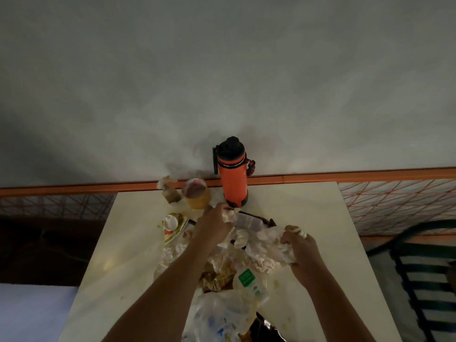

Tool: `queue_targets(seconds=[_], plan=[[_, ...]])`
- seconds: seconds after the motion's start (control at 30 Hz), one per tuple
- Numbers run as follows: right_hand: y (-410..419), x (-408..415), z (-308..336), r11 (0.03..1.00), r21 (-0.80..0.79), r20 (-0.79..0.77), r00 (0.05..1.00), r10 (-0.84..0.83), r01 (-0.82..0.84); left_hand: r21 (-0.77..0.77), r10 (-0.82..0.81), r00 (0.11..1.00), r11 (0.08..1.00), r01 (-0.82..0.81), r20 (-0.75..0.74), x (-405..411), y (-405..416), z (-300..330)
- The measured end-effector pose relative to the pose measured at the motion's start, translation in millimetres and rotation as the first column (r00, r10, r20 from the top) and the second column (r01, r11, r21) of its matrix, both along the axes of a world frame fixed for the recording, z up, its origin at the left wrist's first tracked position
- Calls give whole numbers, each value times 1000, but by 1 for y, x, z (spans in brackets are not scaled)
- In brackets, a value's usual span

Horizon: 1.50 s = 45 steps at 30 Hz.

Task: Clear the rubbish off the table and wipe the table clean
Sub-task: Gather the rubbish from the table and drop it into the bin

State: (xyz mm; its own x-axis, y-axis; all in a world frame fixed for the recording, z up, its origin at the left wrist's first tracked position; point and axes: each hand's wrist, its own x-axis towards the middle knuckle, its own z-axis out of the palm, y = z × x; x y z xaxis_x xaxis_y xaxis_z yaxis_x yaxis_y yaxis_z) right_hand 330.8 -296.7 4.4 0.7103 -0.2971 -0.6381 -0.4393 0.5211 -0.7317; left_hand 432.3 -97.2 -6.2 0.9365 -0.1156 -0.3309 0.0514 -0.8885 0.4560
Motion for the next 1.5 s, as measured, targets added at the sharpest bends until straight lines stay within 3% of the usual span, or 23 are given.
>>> queue_targets(seconds=[0.2, 0.43, 0.63, 0.7, 0.83, 0.97, 1.07, 1.17, 1.3, 1.4, 1.5], plan=[[-16, -17, -8, 982, -69, -9, 985, 174, -174, 206, -31, 998, 978, 41, -52, 5, -7, -24], [-16, -27, -16, 884, -442, -48, 989, 143, -150, -77, 209, 975, 976, -204, 69, 4, 6, 10], [-8, -33, -14, 789, -587, -30, 979, 201, -180, -272, 255, 959, 938, -214, 125, -9, 24, 43], [-6, -32, -16, 711, -637, -98, 947, 307, -297, -260, 205, 974, 950, -175, 96, -13, 24, 43], [3, -28, -32, 388, -697, -339, 753, 564, -604, -151, 87, 996, 985, -84, 13, -23, 7, 32], [14, -25, -52, 207, -720, -461, 680, 570, -662, 5, -55, 989, 998, 56, -138, -32, -20, 13], [15, -24, -62, 124, -736, -500, 658, 563, -666, 99, -100, 981, 988, 117, -165, -35, -30, -6], [12, -23, -69, 212, -712, -468, 678, 567, -669, 153, -113, 983, 979, 135, -145, -36, -33, -17], [-1, -21, -70, 473, -663, -324, 792, 518, -581, 173, -96, 984, 977, 122, -148, -32, -30, -18], [-12, -26, -63, 663, -567, -227, 866, 445, -489, 113, -26, 990, 993, 42, -139, -30, -25, -8], [-20, -36, -57, 765, -523, -153, 924, 351, -377, 14, 76, 994, 997, -75, -83, -32, -19, 12]])
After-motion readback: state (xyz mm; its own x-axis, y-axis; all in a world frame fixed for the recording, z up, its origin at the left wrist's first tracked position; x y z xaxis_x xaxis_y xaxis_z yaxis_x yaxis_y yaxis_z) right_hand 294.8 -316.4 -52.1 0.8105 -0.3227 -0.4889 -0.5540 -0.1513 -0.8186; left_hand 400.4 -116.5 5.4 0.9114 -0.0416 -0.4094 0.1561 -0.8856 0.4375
